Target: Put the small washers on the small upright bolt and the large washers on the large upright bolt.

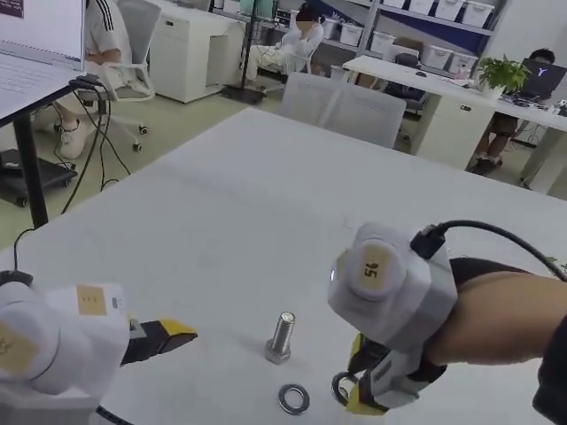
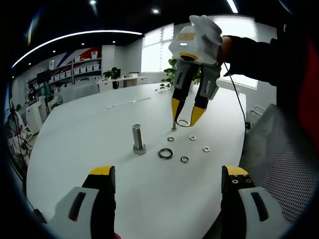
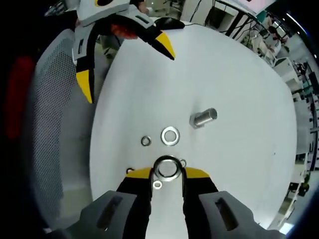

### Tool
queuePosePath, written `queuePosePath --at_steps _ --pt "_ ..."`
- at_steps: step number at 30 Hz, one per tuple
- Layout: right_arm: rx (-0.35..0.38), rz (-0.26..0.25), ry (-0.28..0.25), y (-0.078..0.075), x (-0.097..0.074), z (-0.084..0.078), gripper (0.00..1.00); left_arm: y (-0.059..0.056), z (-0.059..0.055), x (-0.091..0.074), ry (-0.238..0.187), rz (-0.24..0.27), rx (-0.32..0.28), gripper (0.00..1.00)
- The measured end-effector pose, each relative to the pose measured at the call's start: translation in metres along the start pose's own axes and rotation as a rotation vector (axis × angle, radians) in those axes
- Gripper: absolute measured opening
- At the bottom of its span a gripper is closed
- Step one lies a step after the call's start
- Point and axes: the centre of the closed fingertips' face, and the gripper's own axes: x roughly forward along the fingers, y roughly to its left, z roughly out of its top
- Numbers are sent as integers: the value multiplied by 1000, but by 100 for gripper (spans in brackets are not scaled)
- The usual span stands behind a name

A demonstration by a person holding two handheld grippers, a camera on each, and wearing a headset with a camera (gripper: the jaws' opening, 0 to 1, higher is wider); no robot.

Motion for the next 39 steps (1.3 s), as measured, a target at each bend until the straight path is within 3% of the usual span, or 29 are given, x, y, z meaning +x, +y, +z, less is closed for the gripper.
queuePosePath --at_steps 17,28,39 --pt "-44 -45 -34 -36 -23 32 24 14 7 -1 -59 44 -20 88" --pt "-76 -39 -48 -50 -21 56 24 17 9 -1 -73 56 2 86" --pt "-107 -25 -33 -63 -11 68 24 26 10 -1 -77 77 30 84"
